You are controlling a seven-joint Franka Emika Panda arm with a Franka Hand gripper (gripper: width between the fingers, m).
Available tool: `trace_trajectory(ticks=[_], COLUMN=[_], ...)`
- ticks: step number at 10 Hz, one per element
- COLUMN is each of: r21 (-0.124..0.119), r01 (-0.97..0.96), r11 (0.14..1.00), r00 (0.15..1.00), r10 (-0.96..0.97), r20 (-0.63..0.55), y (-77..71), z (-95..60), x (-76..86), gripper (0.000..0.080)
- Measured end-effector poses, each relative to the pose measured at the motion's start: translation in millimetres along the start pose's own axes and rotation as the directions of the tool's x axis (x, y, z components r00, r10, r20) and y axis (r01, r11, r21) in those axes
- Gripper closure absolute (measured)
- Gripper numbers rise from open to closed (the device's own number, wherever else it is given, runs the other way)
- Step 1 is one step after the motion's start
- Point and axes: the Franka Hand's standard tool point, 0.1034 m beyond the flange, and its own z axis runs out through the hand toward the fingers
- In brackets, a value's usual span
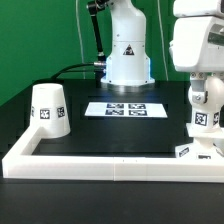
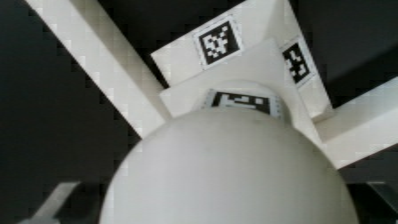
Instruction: Assemble lamp
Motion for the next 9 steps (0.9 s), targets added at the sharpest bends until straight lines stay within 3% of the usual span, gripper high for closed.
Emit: trace_trajectory(ticks=[2, 6, 9], r21=[-0.001, -0.002, -0.003], r01=[-0.174, -0.505, -0.731], r11=[0.985, 0.863, 0.682], r00=[0.985, 0.863, 0.682], r10=[0.174, 0.504, 0.731], r20=[-0.007, -0.022, -0.026], y=[0.4, 1.2, 4.8], z=[0.0, -0.3, -1.5], x=[0.4, 1.9, 1.1], gripper=[0.022, 0.022, 0.0219])
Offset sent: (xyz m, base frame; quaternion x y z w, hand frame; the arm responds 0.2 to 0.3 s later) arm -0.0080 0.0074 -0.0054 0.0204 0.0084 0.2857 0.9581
